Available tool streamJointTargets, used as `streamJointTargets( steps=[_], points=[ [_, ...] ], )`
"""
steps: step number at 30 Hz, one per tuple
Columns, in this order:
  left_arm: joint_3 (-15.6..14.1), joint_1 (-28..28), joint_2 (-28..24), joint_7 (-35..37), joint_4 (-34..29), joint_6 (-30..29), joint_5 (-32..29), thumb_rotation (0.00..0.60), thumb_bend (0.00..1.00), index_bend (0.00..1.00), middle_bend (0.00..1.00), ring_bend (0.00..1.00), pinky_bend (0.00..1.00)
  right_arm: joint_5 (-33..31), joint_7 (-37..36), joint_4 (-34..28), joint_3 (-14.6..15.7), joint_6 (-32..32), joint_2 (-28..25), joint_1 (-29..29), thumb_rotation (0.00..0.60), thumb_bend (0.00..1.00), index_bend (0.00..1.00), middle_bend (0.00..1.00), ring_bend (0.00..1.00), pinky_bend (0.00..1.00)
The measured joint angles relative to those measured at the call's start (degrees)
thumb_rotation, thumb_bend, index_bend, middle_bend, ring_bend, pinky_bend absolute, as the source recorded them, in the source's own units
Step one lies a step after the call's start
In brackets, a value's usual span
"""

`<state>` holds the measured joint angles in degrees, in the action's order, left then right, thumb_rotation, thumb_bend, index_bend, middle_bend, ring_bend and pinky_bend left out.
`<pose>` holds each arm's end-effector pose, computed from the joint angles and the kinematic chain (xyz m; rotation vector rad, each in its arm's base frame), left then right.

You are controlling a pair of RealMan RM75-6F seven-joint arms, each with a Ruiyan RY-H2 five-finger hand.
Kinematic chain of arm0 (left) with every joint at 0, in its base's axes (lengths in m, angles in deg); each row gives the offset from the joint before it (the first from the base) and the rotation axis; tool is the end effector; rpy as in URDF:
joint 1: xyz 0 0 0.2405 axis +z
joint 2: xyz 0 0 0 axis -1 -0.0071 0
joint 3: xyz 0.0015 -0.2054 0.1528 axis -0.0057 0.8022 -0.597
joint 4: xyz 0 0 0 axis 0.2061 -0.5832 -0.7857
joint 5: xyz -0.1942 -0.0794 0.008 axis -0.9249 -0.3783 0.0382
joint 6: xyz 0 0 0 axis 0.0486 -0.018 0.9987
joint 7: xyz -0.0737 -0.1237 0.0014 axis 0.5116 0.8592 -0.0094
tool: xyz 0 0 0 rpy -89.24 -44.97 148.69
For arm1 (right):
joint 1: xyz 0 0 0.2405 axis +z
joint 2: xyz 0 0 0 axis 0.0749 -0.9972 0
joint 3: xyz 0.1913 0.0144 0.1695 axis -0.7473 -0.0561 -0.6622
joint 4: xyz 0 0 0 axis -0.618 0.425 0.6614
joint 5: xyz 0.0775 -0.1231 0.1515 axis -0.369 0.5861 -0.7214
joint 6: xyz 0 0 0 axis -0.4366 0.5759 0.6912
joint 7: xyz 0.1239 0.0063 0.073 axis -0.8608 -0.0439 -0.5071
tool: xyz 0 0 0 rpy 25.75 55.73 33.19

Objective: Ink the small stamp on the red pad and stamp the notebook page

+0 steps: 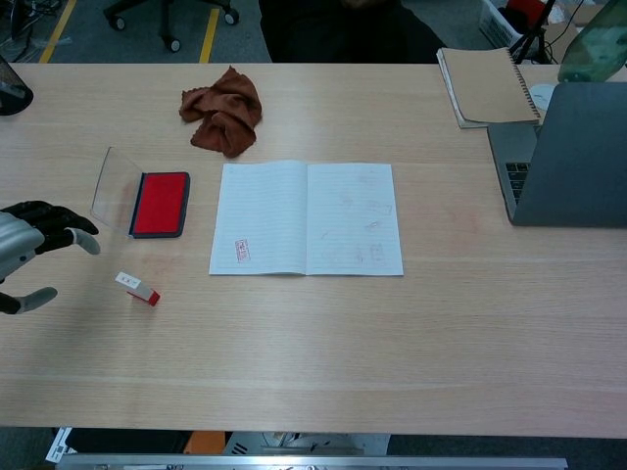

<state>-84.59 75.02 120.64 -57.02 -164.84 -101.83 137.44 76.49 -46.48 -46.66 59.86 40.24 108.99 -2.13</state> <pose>-0.2793 0.1751 0.0663 -2.0408 -0.8129 -0.6424 -0.3166 -0.1637 0.1856 1.3655 -0.9168 1.0017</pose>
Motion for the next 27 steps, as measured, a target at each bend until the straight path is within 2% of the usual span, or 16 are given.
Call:
streamJointTargets(
  steps=[4, 9, 16, 19, 22, 27],
  points=[
    [0.28, -0.36, 0.72, -1.7, 0.01, 0.88, -1.64, 0.6, 0.29, 0.27, 0.31, 0.23, 0.19, 0.0, -0.08, 0.13, -0.03, -0.1, -0.07, 0.01, 0.6, 0.35, 0.51, 0.46, 0.28, 0.35],
    [0.52, -0.46, 1.11, -2.49, -0.06, -0.34, -1.67, 0.6, 0.29, 0.25, 0.46, 0.37, 0.42, -0.08, 0.0, 0.17, -0.04, -0.28, -0.15, 0.01, 0.6, 0.35, 0.51, 0.46, 0.28, 0.35],
    [-0.08, -0.85, 1.1, -1.3, 1.02, -1.84, 0.29, 0.6, 0.29, 0.27, 0.78, 0.78, 0.82, 0.08, 0.38, -0.03, 0.01, -0.66, -0.22, 0.18, 0.6, 0.35, 0.51, 0.46, 0.28, 0.35],
    [-0.4, -1.15, 1.64, -1.09, 1.95, -2.02, 0.96, 0.6, 0.29, 0.28, 0.87, 0.89, 0.94, 0.09, 0.47, -0.13, 0.06, -0.9, -0.29, 0.24, 0.6, 0.35, 0.51, 0.46, 0.28, 0.35],
    [-0.41, -1.46, 2.1, -1.57, 2.26, -1.98, 1.07, 0.6, 0.28, 0.29, 0.92, 0.95, 0.99, 0.06, 0.42, -0.13, 0.08, -0.95, -0.39, 0.24, 0.6, 0.35, 0.51, 0.46, 0.28, 0.35],
    [-0.2, -2.18, 2.53, -3.41, 2.0, -0.94, 0.54, 0.6, 0.26, 0.31, 0.94, 0.98, 1.0, -0.19, 0.12, 0.17, 0.15, -1.1, -0.44, 0.1, 0.6, 0.35, 0.51, 0.46, 0.28, 0.35]
  ],
)
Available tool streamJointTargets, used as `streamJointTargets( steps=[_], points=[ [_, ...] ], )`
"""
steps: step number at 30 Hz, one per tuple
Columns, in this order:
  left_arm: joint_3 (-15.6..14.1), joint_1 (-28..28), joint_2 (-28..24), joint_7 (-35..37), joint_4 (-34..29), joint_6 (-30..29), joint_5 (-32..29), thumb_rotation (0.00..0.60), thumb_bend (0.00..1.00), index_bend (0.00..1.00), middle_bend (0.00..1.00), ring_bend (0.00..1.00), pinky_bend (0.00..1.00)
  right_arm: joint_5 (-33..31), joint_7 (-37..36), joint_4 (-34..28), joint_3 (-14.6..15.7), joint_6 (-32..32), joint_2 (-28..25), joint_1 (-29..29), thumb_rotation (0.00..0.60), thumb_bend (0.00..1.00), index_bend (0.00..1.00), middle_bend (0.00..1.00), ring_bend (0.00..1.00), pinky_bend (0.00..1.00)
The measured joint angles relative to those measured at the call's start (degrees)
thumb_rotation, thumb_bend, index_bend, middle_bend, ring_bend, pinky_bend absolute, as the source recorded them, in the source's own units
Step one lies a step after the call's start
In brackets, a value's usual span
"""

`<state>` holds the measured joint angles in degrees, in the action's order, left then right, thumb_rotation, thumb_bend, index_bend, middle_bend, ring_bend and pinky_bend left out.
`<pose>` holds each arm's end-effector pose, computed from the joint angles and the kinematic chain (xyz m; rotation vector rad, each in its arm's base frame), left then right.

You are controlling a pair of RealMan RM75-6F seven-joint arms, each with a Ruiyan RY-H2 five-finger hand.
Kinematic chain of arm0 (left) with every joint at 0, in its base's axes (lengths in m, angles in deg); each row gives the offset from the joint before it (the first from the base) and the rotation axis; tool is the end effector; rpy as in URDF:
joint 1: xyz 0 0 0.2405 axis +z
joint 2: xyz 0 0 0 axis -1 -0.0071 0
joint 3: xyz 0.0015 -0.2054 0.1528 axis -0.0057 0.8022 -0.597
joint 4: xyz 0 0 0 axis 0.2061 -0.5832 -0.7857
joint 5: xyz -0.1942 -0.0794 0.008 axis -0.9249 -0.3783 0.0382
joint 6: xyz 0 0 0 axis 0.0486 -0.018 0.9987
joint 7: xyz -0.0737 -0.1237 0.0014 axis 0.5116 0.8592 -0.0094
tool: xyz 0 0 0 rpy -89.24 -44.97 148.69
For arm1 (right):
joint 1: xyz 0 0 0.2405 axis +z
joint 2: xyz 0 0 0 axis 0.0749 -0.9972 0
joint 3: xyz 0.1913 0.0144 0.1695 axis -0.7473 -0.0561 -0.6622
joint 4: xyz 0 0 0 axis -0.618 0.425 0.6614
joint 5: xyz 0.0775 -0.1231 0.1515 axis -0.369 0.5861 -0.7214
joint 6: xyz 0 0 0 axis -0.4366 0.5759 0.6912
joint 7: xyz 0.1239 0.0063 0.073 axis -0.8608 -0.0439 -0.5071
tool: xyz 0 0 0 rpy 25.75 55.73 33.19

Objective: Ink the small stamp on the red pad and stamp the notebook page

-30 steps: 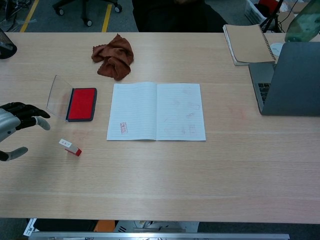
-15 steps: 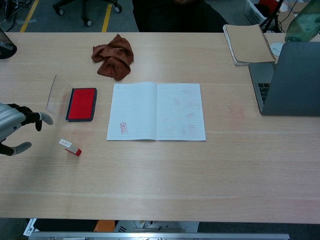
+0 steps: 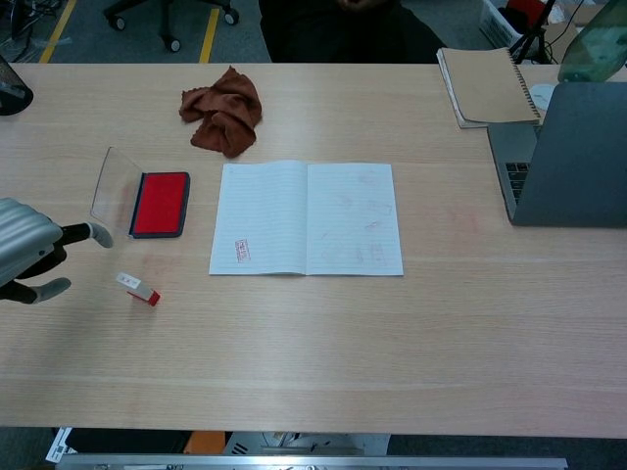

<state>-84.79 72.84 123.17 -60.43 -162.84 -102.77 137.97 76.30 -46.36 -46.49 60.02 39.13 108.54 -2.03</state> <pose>-0.2718 0.1854 0.0561 -2.0768 -0.7019 -0.6557 -0.3193 -0.1638 0.1859 1.3780 -0.9245 0.9764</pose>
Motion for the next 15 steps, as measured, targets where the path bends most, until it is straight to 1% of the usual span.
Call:
streamJointTargets(
  steps=[4, 10, 15],
  points=[
    [-0.12, -0.65, 0.32, -1.63, -0.43, 1.46, -0.53, 0.6, 0.25, 0.34, 0.94, 0.98, 1.0, -0.12, -0.39, 0.3, 0.07, 0.08, -0.06, -0.2, 0.6, 0.35, 0.51, 0.46, 0.28, 0.35],
    [0.01, -1.2, 1.65, -3.86, -0.74, 3.06, -2.39, 0.6, 0.22, 0.37, 0.94, 0.98, 1.0, -0.25, -0.95, 0.85, 0.15, 0.12, -0.08, -0.41, 0.6, 0.35, 0.51, 0.46, 0.28, 0.35],
    [0.34, -1.65, 3.18, -5.59, -0.92, 3.75, -3.46, 0.6, 0.22, 0.38, 0.94, 0.98, 1.0, -0.31, -1.3, 1.28, 0.27, -0.07, 0.03, -0.49, 0.6, 0.35, 0.51, 0.46, 0.28, 0.35]
  ],
)
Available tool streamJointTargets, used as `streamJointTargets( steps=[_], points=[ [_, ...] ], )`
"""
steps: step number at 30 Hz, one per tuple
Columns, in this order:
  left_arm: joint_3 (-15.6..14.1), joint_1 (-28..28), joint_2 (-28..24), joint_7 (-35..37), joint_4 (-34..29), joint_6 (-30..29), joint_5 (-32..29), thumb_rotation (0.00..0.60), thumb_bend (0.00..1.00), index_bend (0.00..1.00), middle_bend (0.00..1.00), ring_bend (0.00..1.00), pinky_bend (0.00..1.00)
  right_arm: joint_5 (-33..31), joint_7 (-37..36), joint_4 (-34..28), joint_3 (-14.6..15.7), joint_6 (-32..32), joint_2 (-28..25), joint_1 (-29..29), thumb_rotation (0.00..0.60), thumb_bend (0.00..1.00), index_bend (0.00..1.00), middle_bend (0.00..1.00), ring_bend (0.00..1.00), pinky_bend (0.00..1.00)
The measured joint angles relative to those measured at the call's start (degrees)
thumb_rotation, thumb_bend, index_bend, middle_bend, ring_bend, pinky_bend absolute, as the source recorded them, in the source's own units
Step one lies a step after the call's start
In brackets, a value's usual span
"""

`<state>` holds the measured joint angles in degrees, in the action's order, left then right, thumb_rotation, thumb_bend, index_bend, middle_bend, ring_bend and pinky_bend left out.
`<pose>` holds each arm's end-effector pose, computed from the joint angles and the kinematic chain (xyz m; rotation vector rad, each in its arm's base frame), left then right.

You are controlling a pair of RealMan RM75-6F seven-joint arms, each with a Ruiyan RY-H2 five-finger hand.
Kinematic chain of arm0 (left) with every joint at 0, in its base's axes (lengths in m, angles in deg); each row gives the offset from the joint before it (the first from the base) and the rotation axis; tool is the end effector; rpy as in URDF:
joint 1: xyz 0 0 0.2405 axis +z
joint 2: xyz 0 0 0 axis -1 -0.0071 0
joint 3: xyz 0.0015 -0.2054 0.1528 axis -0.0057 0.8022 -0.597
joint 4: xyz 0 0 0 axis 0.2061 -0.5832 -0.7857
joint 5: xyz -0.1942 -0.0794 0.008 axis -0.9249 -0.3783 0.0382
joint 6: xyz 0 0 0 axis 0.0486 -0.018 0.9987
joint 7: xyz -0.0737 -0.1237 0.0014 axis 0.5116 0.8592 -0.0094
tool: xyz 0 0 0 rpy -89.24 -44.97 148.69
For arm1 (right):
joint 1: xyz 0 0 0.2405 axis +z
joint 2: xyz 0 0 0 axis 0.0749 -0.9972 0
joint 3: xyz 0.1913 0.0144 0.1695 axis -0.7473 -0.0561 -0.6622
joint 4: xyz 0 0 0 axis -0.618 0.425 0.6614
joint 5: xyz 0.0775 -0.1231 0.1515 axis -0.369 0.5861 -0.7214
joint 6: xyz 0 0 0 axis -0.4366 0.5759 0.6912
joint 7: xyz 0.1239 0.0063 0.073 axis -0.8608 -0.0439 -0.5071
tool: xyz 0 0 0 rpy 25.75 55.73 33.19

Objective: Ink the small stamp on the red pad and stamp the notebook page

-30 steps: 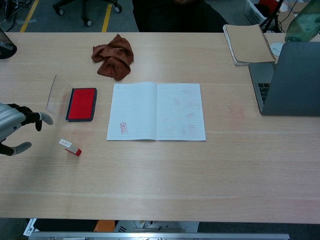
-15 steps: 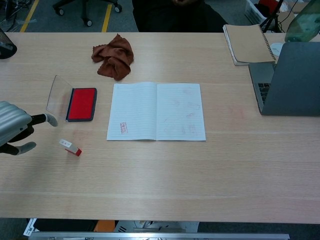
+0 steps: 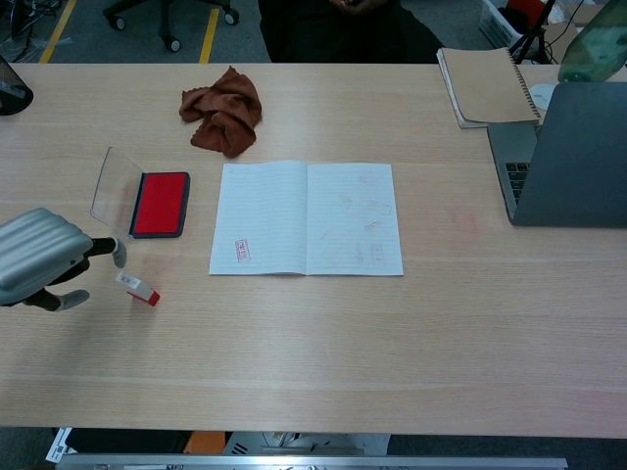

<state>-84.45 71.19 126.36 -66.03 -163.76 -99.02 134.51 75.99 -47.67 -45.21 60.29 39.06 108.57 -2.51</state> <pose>-0.2622 0.1892 0.0329 -2.1199 -0.6915 -0.6114 -0.3259 -0.1603 0.1878 1.3695 -0.9367 0.9640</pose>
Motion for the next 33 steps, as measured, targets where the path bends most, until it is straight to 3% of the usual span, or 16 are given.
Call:
streamJointTargets(
  steps=[18, 33],
  points=[
    [1.04, -1.3, 3.92, -5.34, -0.51, 3.32, -6.91, 0.6, 0.23, 0.39, 0.94, 1.0, 1.0, -0.41, -1.54, 1.78, 0.36, -0.8, 0.49, -0.22, 0.6, 0.35, 0.51, 0.46, 0.28, 0.35],
    [0.79, -2.1, 6.13, -4.11, 1.31, 4.27, -9.31, 0.6, 0.25, 0.44, 0.95, 1.0, 1.0, -0.45, -1.79, 2.15, 0.52, -1.17, 0.55, -0.3, 0.6, 0.35, 0.51, 0.46, 0.28, 0.35]
  ],
)
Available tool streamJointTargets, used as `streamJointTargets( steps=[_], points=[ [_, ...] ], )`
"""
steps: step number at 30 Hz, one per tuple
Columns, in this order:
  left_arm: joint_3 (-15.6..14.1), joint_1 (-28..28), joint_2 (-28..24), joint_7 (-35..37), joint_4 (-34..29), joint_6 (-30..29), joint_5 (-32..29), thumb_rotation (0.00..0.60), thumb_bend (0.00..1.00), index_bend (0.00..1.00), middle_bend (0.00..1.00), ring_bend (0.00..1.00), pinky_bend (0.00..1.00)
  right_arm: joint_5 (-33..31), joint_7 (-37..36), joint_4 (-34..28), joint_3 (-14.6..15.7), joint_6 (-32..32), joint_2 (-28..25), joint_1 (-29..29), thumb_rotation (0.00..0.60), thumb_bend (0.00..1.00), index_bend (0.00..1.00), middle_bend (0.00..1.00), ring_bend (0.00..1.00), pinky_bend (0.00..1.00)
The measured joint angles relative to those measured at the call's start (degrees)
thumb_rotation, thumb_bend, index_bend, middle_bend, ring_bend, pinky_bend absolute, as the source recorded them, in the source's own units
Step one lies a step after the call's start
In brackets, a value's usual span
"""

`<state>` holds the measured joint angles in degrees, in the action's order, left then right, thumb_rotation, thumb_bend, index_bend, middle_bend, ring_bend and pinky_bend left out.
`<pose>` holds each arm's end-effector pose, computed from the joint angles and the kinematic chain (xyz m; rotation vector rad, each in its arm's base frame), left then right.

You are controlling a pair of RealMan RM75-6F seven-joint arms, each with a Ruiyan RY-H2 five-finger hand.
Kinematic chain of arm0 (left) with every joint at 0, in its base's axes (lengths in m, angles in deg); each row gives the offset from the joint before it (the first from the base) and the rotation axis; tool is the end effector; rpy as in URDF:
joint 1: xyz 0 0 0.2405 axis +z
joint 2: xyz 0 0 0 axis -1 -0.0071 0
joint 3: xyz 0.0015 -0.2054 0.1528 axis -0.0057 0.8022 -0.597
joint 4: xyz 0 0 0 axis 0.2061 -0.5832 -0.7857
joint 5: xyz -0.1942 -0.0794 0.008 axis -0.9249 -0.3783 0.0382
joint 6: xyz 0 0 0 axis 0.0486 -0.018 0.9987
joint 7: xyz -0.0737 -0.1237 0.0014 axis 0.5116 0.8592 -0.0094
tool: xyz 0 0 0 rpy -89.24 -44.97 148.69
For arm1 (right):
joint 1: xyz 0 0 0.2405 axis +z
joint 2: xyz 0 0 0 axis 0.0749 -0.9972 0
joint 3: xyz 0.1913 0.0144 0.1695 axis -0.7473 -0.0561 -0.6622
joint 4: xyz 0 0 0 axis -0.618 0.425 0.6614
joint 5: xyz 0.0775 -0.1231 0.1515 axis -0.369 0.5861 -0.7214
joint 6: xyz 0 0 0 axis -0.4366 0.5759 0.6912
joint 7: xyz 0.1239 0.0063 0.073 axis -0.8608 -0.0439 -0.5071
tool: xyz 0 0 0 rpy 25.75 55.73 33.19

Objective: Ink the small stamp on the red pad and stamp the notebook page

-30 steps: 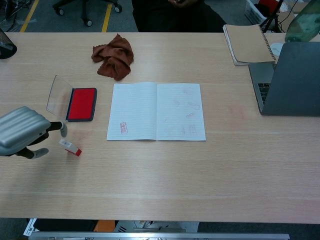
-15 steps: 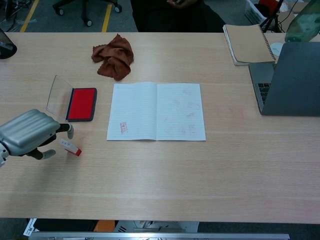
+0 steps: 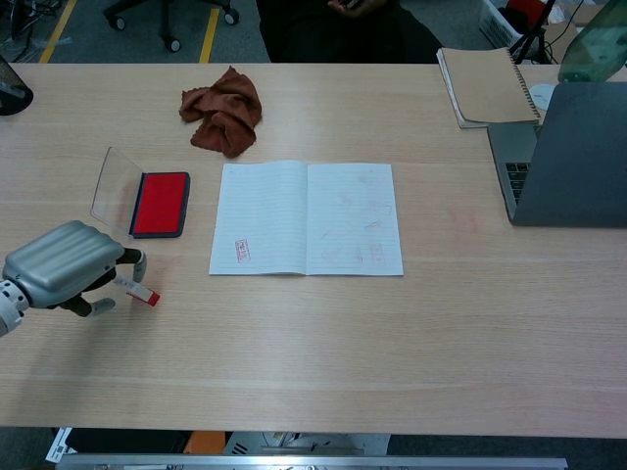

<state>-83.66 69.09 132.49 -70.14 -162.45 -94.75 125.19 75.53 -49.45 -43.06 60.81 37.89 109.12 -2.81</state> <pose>-0.2592 0.1976 -0.0020 -2.1101 -0.7987 -0.5508 -0.3364 -0.1568 0.1858 1.3684 -0.9680 0.9377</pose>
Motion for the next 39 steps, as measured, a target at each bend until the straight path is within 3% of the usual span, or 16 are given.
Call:
streamJointTargets(
  steps=[11, 39],
  points=[
    [0.04, -1.17, 0.61, 0.66, -0.3, 1.11, -1.48, 0.6, 0.31, 0.45, 0.95, 1.0, 1.0, -0.28, 0.02, -0.03, 0.01, -0.37, -0.17, -0.02, 0.6, 0.35, 0.51, 0.46, 0.28, 0.35],
    [-0.58, -2.01, 0.96, 0.72, -0.19, 0.1, -2.31, 0.6, 0.35, 0.47, 0.95, 1.0, 1.0, -0.67, 0.17, -0.28, 0.18, -1.39, -0.5, 0.08, 0.6, 0.35, 0.51, 0.46, 0.28, 0.35]
  ],
)
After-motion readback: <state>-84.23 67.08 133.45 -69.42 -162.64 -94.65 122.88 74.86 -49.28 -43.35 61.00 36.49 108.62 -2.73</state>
